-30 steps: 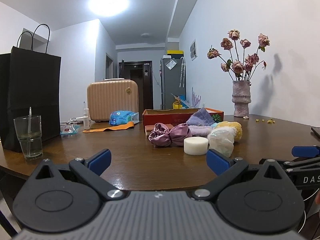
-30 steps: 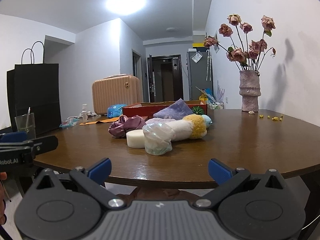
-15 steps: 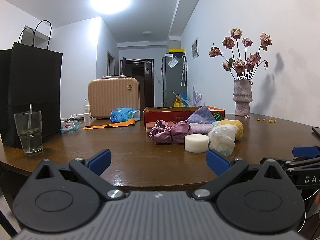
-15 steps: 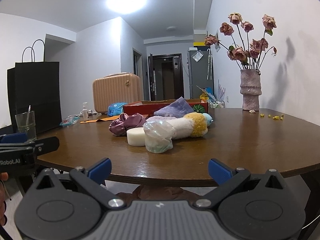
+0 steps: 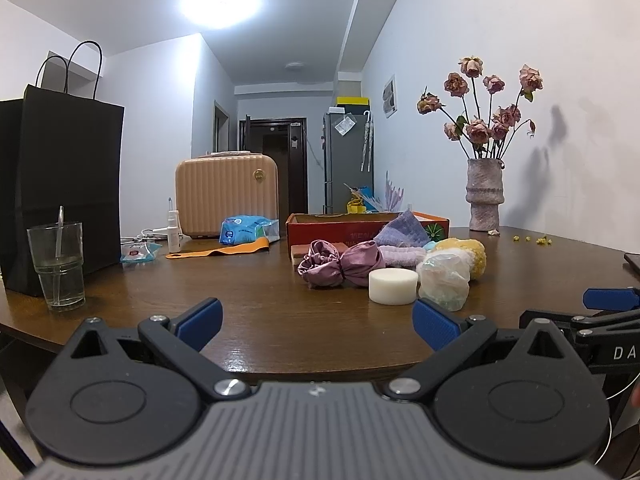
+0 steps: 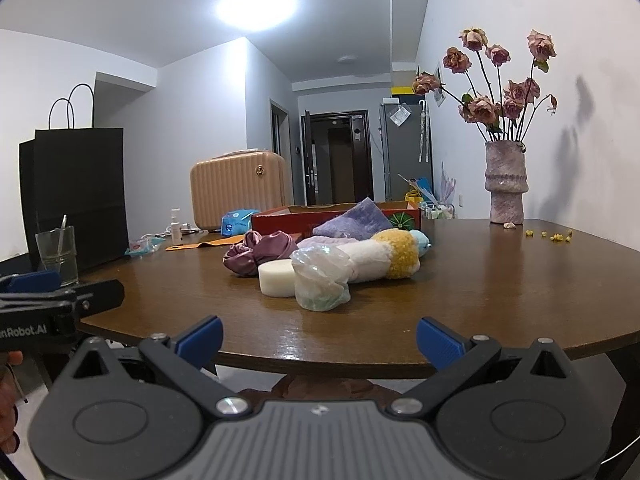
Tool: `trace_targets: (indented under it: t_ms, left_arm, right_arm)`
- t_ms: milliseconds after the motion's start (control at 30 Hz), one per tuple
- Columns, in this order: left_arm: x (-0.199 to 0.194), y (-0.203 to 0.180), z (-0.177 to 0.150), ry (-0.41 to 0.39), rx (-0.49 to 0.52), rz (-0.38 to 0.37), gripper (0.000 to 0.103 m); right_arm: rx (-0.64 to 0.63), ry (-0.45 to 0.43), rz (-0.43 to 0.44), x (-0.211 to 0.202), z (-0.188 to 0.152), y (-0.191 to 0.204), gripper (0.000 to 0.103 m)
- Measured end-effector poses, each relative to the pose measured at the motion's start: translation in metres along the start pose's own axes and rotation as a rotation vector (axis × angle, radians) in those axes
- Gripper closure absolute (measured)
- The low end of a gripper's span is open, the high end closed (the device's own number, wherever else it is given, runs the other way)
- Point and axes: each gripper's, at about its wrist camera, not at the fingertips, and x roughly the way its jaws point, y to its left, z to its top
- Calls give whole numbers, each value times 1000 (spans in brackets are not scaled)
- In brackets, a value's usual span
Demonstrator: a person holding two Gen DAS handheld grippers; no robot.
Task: Organize soft objects
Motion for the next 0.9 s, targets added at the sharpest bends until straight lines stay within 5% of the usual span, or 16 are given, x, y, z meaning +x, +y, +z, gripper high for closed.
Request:
trace_targets:
  t_ms: [900]
  left_arm:
    - [6,8,-1,6,-20,21,0]
  right_arm:
    - [5,-17,-24,0,1,1,0]
